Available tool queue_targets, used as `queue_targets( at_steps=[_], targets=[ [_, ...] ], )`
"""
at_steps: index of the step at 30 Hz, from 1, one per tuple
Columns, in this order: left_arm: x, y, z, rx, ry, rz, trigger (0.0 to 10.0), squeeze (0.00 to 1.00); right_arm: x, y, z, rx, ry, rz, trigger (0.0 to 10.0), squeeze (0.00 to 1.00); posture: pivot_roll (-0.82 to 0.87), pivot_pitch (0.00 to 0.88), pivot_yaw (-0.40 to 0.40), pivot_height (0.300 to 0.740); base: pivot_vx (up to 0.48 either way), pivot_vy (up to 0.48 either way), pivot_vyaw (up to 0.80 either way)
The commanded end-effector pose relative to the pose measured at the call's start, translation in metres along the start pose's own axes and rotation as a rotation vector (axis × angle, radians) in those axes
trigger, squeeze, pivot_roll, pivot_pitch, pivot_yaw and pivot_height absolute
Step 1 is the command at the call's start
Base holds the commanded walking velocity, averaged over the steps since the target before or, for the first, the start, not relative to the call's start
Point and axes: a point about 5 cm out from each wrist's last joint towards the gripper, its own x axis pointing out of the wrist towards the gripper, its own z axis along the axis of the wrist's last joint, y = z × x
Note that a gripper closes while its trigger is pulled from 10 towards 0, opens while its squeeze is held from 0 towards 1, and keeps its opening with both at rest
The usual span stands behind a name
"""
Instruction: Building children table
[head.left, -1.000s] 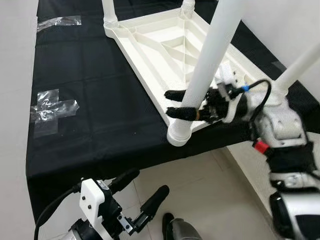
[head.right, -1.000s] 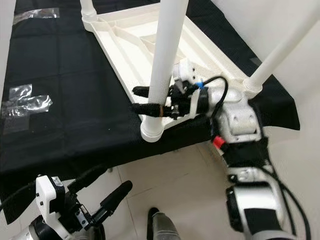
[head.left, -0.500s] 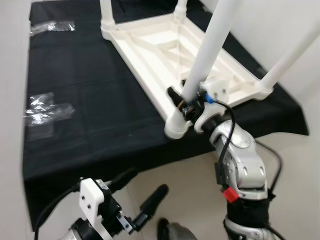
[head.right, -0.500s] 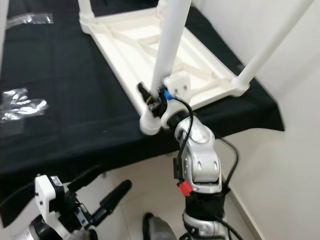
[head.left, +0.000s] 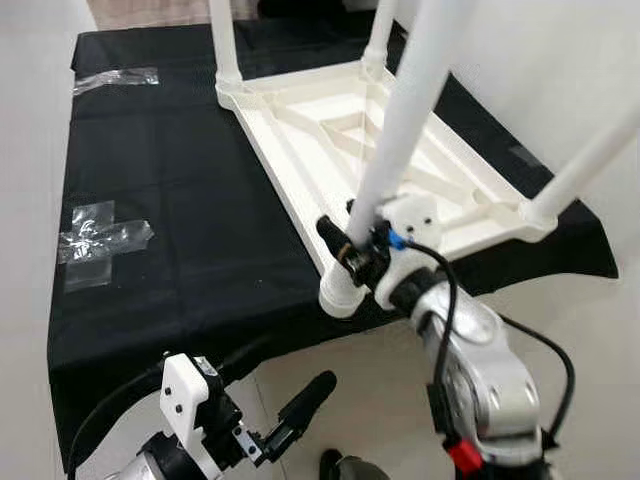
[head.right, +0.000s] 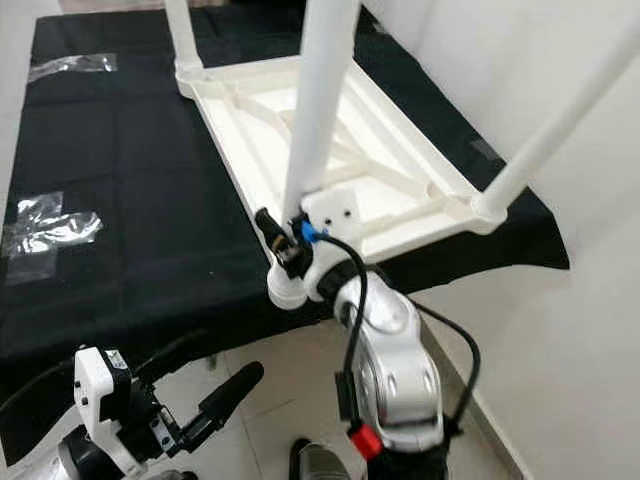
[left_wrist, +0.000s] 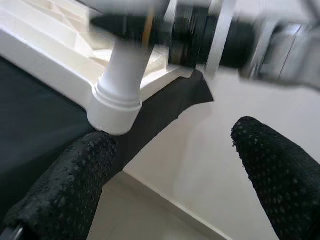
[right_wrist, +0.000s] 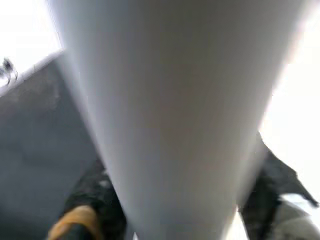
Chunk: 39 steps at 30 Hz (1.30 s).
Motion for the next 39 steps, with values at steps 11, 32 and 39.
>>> queue_targets(
  at_steps=[11, 32, 39],
  targets=[
    [0.001, -0.003, -0.003, -0.019, 0.008, -0.002, 10.0, 0.0, -0.018, -0.015, 0.034, -0.112, -0.049, 0.732, 10.0, 0.0, 0.05, 0.269, -0.083, 0.74, 0.0, 0.0, 0.0],
    [-0.004, -0.003, -0.001, 0.01, 0.019, 0.026, 10.0, 0.0, -0.004, -0.07, 0.062, -0.278, -0.037, 0.891, 0.0, 0.0, 0.08, 0.29, -0.055, 0.74, 0.0, 0.0, 0.0],
    [-0.005, -0.002, -0.002, 0.005, 0.018, 0.026, 10.0, 0.0, -0.032, -0.071, 0.023, -0.085, 0.016, 0.811, 0.0, 0.0, 0.05, 0.286, -0.067, 0.74, 0.0, 0.0, 0.0]
  ],
)
